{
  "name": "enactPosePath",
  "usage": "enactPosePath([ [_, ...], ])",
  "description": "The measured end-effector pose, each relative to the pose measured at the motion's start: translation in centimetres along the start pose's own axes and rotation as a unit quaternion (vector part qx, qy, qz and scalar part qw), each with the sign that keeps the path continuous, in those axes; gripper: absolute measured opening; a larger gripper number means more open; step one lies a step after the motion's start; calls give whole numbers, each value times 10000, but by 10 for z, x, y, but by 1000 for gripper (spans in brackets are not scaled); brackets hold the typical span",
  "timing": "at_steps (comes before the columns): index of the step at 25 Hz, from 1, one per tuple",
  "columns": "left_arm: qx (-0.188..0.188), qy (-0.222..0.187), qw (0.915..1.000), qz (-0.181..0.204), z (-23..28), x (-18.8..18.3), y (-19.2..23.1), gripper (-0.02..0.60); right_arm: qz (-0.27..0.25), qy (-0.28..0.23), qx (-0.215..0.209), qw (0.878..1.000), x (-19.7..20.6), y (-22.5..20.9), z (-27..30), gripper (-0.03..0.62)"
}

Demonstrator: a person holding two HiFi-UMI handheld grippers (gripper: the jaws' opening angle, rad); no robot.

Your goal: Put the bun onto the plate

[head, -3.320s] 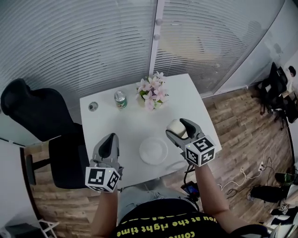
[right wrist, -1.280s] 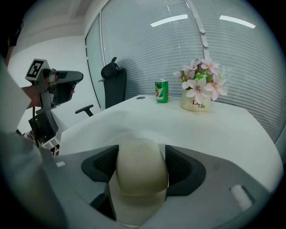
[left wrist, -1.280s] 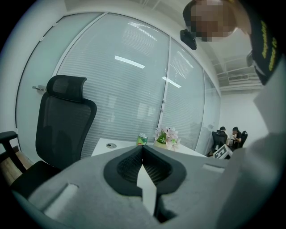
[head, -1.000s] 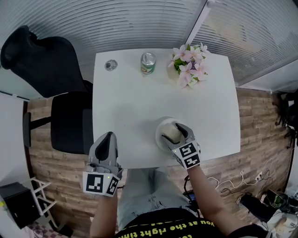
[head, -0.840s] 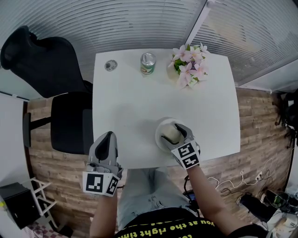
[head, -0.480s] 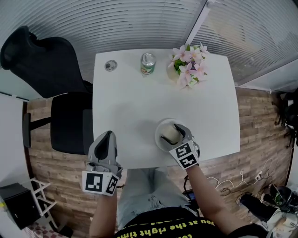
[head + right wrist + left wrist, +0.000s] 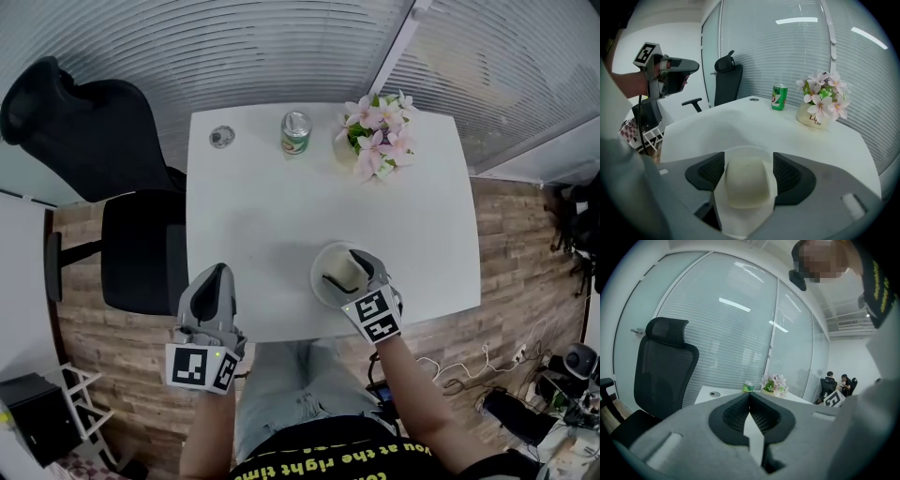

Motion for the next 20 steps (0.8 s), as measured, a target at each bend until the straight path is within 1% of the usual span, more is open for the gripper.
enactPosePath([
  [3,40,-5,10000,9,2,-3,-1,0,71,-124,30,9999,-8,-2,-4,329],
  [4,58,-2,10000,15,4,-4,-1,0,102,-162,56,9998,-10,-3,-6,316],
  [8,134,-22,9999,40,8,-9,-4,0,208,-287,124,9993,-18,-6,-11,231],
  [10,176,-20,9998,52,10,-11,-6,0,285,-347,168,9989,-21,-8,-14,212],
  [14,282,4,9996,78,14,-13,-11,0,468,-506,284,9972,-28,-14,-22,124],
  [20,362,-5,9992,147,18,-18,-15,0,636,-616,433,9951,-36,-23,-32,57],
])
Point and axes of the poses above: the fingertips, and each gripper's own axes: z forward along the fingers, y to its left, x out of its underside, the point moved 3 cm from there along -z, backward along the fingers, and after that the axes turned 6 degrees about x, right-handed, at the moved point
